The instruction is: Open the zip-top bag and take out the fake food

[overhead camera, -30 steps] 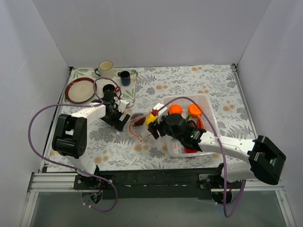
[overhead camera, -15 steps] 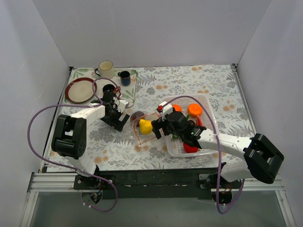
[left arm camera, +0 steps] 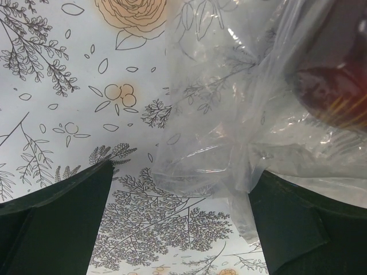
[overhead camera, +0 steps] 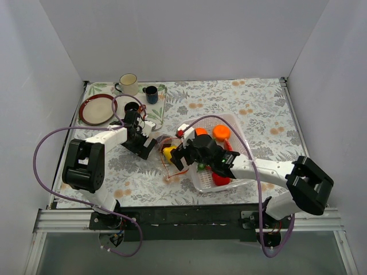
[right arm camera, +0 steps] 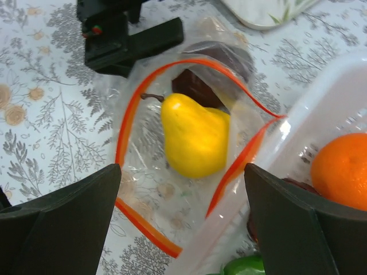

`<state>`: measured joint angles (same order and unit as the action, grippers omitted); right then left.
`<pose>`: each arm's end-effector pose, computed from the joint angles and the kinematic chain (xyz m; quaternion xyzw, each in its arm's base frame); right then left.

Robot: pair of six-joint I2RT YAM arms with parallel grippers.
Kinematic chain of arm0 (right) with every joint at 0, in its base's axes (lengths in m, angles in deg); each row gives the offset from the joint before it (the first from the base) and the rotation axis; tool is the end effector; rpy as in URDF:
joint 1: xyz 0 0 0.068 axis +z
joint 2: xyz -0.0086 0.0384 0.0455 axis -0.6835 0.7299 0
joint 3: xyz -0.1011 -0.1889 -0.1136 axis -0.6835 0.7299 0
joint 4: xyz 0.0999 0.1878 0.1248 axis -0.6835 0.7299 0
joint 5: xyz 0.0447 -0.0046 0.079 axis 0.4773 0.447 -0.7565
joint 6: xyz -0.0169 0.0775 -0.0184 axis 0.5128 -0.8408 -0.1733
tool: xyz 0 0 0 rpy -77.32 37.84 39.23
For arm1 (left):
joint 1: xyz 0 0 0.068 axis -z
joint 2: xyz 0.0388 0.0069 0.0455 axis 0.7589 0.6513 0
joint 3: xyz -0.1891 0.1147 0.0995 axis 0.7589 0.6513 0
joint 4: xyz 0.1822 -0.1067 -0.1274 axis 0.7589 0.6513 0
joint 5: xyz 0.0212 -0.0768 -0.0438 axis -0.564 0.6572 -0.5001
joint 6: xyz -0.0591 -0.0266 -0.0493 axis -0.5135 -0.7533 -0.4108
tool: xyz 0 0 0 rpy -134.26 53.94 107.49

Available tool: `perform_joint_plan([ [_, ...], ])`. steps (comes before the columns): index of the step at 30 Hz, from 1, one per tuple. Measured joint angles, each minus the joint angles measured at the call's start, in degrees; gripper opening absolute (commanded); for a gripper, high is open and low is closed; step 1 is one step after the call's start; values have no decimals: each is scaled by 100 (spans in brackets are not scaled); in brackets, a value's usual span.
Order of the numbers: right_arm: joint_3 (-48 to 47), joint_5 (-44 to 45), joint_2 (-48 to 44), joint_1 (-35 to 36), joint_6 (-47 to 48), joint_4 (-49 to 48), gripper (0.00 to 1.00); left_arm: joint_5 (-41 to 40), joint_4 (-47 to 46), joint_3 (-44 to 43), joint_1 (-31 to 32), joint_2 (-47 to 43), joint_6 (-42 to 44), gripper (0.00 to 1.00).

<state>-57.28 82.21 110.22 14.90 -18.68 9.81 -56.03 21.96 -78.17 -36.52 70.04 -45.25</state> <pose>0.1869 0.2818 0.2040 -0.3225 0.7622 0.2541 0.5005 0.2887 -0.0729 0.1086 -0.0208 0.9887 -0.0823 0.1239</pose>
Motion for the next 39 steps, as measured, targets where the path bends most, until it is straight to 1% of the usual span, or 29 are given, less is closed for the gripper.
perform_joint_plan([
  [1,-52,-66,87,48,31,-96,99,0,9,0,0,0,0,98],
  [4,-205,-109,382,240,188,-256,99,-2,37,0,0,-7,15,98],
  [7,-212,264,459,393,332,-247,99,-7,70,11,-4,-22,24,98],
  [10,-210,704,442,374,474,-256,99,-9,76,44,-4,-50,46,98],
  [12,-221,911,433,247,483,-179,99,-13,79,52,-4,-57,63,98],
  [14,-173,994,407,-28,461,-85,99,-15,72,66,-4,-66,74,98],
  [18,66,981,240,-542,332,26,99,-26,61,146,-4,-138,109,98],
  [22,238,1014,66,-905,310,74,99,-33,42,229,-26,-214,149,98],
  [27,411,1014,-166,-1204,341,142,99,-26,44,240,-35,-223,170,98],
  [30,424,1049,-343,-1268,415,258,99,-26,44,240,-35,-223,170,98],
  [34,417,986,-734,-1091,549,380,99,-24,44,243,-37,-225,168,98],
  [36,326,896,-898,-730,675,376,99,-24,48,243,-37,-223,168,98],
  [39,22,660,-844,-61,804,256,99,-24,61,238,-37,-225,166,98],
])
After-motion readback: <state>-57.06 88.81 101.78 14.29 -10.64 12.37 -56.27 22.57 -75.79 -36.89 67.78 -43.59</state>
